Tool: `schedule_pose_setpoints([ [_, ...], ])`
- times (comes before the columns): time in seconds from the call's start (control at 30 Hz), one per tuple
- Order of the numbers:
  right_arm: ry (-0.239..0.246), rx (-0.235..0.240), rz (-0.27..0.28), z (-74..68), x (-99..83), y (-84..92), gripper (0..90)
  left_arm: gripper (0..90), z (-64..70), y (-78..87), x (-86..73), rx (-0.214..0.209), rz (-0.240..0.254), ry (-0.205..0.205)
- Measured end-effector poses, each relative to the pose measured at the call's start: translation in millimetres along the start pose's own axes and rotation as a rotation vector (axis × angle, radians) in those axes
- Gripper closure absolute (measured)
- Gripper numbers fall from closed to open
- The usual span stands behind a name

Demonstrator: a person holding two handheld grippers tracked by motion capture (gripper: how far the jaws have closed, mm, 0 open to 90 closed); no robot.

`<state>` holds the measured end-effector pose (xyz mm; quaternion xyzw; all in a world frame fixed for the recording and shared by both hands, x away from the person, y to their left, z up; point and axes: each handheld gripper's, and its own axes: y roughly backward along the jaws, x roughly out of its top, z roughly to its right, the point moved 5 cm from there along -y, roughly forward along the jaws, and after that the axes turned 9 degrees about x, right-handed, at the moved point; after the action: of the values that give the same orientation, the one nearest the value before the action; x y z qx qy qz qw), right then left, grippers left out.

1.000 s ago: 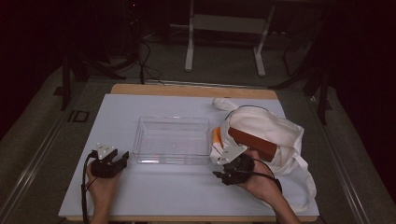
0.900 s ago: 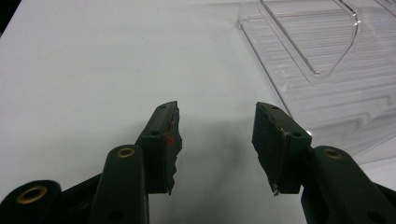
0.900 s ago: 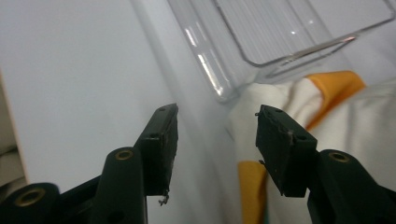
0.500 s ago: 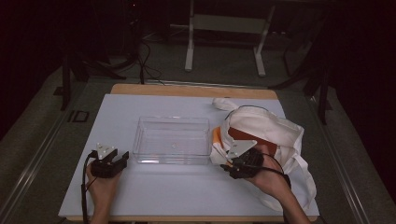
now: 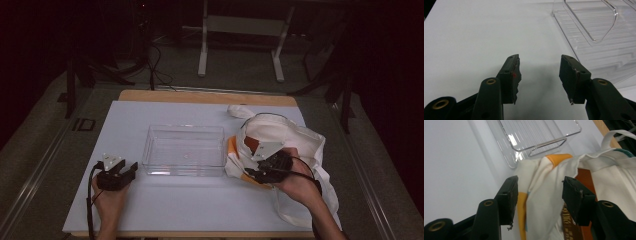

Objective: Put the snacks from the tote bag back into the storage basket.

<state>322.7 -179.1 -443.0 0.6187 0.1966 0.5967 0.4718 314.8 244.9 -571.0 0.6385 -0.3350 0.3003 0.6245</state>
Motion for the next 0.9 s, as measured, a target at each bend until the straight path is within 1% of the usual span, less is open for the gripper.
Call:
schedule_pose_setpoints([
  [0.2,-0.003,-0.017,-0.002,6.8,-0.4,5.6,45.2,52.0,-0.1,0.4,0.0,-0.006,0.003,-0.001],
  [0.23,-0.004,-0.030,-0.007,11.9,-1.9,9.9,45.0,52.3,0.0,0.5,0.0,-0.006,0.002,-0.003],
  [0.47,-0.011,-0.053,-0.017,22.0,-5.2,19.2,44.9,52.4,0.0,0.4,-0.1,-0.005,0.000,-0.005],
  [0.57,-0.006,-0.060,-0.029,25.8,-6.4,21.7,44.8,52.5,0.2,0.4,-0.1,-0.005,0.002,-0.007],
  [0.9,-0.015,-0.067,-0.058,37.7,-12.0,26.1,44.9,53.2,0.3,0.4,0.0,-0.003,0.004,-0.007],
])
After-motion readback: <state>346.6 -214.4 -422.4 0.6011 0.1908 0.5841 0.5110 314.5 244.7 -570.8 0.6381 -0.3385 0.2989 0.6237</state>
